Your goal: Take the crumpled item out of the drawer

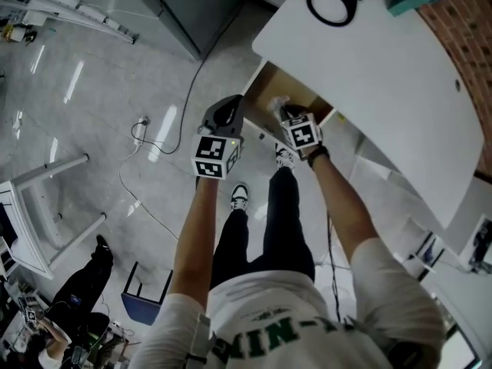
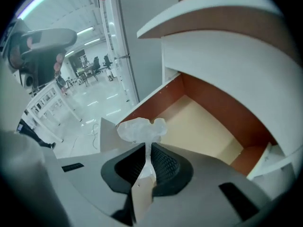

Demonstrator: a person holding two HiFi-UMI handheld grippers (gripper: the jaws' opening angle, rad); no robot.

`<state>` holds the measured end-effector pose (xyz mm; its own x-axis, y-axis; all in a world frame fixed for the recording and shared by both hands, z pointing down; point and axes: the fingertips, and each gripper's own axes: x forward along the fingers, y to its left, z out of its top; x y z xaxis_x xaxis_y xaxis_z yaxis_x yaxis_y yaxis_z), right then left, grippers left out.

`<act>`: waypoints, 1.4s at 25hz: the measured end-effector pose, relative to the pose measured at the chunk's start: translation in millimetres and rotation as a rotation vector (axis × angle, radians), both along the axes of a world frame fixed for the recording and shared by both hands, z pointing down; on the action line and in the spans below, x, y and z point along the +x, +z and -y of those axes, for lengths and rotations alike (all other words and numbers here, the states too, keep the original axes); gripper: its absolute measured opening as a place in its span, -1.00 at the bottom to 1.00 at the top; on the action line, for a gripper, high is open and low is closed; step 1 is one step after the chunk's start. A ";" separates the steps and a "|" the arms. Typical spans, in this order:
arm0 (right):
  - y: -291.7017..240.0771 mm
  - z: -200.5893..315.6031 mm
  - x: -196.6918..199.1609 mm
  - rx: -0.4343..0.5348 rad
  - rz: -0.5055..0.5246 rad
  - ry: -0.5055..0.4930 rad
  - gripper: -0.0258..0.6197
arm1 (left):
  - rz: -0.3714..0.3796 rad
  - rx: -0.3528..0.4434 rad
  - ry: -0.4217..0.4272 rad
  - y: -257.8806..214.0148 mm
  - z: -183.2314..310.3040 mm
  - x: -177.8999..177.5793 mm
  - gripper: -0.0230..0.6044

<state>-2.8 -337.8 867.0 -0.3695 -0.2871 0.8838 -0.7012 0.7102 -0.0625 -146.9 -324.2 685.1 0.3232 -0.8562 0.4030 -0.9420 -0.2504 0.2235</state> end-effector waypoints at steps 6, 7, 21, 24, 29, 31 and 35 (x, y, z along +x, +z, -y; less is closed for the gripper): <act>-70.9 -9.0 6.4 0.083 0.068 0.054 -0.80 | 0.011 0.023 -0.006 -44.7 -16.1 5.1 -0.95; -85.6 -10.4 9.3 0.103 0.076 0.065 -0.80 | 0.010 0.024 -0.002 -52.1 -20.3 7.9 -0.95; -262.7 -45.9 80.2 0.367 0.238 0.282 -0.80 | 0.057 0.112 0.059 -179.7 -64.9 59.6 -0.95; -300.9 -54.1 98.5 0.453 0.267 0.334 -0.80 | 0.073 0.148 0.083 -205.6 -72.7 72.3 -0.95; -365.7 -67.6 121.2 0.572 0.359 0.416 -0.80 | 0.099 0.212 0.110 -245.2 -84.2 89.2 -0.95; -388.5 -74.5 127.1 0.619 0.384 0.430 -0.80 | 0.099 0.239 0.108 -261.4 -90.3 93.6 -0.95; -427.0 -96.4 134.9 0.697 0.419 0.449 -0.80 | 0.103 0.253 0.098 -281.0 -105.7 100.1 -0.95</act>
